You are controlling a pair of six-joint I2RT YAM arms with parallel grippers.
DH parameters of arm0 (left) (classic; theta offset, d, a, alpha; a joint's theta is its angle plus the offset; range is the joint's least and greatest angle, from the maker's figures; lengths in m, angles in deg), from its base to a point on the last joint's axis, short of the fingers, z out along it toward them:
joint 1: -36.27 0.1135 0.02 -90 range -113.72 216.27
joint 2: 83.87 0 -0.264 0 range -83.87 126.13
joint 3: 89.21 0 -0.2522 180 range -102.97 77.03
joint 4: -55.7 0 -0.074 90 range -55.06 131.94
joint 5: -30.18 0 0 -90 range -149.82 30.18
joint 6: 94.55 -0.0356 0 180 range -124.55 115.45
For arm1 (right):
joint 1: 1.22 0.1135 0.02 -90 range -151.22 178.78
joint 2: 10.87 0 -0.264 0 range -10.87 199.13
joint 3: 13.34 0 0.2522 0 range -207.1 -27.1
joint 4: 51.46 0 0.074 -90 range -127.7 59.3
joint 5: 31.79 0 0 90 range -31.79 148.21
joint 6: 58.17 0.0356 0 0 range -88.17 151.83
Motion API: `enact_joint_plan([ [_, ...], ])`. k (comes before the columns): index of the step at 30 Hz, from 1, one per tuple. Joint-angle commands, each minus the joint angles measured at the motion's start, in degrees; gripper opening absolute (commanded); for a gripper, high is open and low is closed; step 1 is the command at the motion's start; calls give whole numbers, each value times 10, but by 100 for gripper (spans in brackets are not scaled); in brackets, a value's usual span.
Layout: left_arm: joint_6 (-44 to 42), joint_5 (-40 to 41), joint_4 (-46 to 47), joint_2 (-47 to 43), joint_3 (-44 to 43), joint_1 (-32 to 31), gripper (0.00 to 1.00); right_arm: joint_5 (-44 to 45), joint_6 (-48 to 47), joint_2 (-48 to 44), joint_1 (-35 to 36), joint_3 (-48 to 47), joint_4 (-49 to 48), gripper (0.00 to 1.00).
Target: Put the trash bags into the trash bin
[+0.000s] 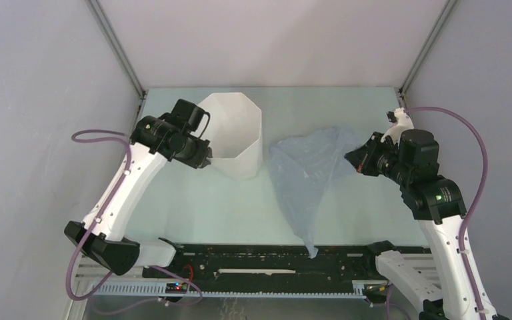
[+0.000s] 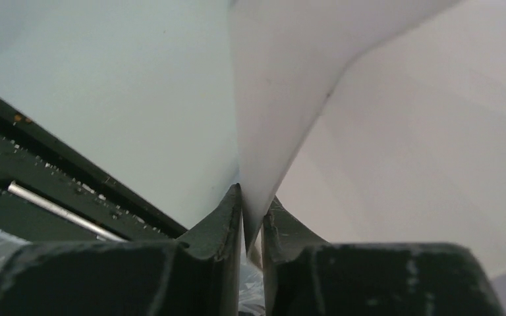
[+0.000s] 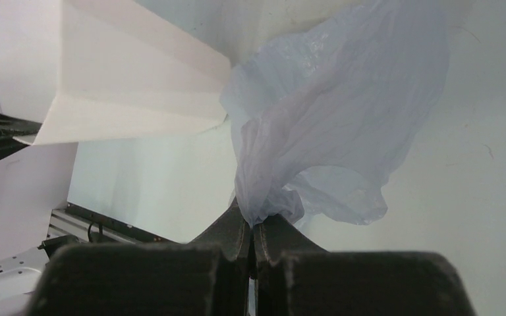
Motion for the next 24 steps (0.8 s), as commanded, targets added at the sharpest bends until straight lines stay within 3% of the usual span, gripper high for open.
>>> enact_joint_plan([
  [1,14,-26,-12,-21,-38,-12,14,8,8,-9,-4,3,-13,0],
  [8,42,-33,-9,-5,-56,-64,6,7,12,-9,-4,4,-21,0],
  [18,50,26,-17,9,-73,-97,14,3,9,-3,-4,4,-21,0],
  [21,46,27,-17,14,-68,-98,19,9,5,-2,-4,4,-18,0],
  [24,42,30,-16,15,-65,-98,36,8,5,-2,-4,4,-19,0],
])
